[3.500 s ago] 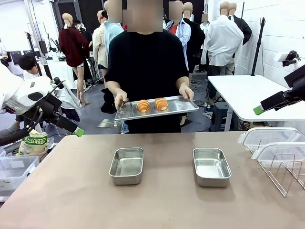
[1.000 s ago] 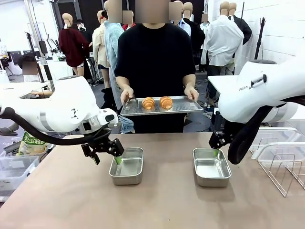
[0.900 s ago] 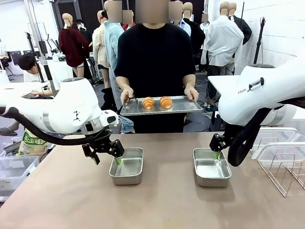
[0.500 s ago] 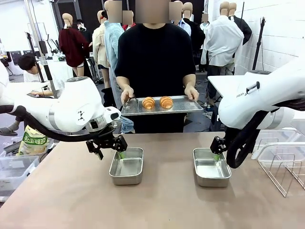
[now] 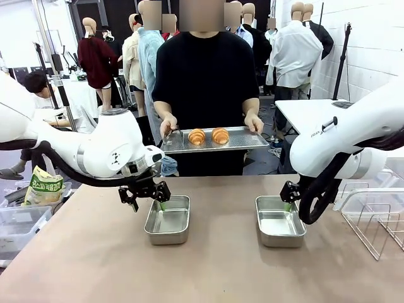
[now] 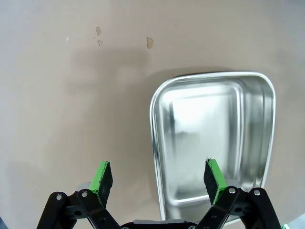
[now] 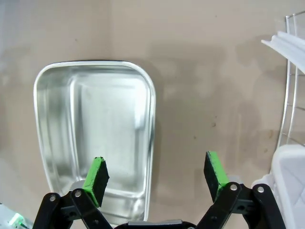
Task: Place the bread in airtight containers.
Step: Lift both Airtight Container.
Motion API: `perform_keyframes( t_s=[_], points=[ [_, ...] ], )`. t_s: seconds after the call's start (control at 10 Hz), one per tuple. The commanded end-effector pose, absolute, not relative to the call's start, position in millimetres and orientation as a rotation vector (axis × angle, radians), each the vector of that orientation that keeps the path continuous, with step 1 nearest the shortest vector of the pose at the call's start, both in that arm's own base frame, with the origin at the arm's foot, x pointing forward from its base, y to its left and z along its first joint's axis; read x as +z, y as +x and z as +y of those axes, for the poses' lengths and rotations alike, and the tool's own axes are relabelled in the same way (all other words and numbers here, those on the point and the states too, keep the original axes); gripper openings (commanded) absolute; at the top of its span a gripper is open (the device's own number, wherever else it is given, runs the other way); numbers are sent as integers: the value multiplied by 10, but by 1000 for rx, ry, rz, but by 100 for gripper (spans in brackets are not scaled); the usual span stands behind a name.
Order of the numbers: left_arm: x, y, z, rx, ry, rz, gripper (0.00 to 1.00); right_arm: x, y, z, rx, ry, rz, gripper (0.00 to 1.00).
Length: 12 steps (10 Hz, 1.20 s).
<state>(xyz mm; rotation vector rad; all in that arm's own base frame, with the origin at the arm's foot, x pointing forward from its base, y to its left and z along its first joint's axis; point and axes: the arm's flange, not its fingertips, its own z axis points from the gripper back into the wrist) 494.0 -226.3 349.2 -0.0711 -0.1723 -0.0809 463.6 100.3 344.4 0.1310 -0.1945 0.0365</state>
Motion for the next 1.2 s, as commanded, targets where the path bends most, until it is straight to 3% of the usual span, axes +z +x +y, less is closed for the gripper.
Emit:
perform_keyframes(
  t_s=[0.0, 0.7, 0.8, 1.1],
  points=[
    [3429, 5035, -2337, -50, -27, -188, 100, 3344, 4755, 1083, 11, 111, -160, 100],
    [3146, 5150, -2357, -21, 18, -175, 100, 3202, 4841, 1078, 37, 97, -84, 100],
    [3136, 5143, -2361, -41, 7, -183, 91, 3185, 4833, 1085, 61, 106, -78, 97],
    [3142, 5145, -2348, -38, 11, -182, 41, 3117, 4843, 1096, 72, 100, -37, 42]
  ],
)
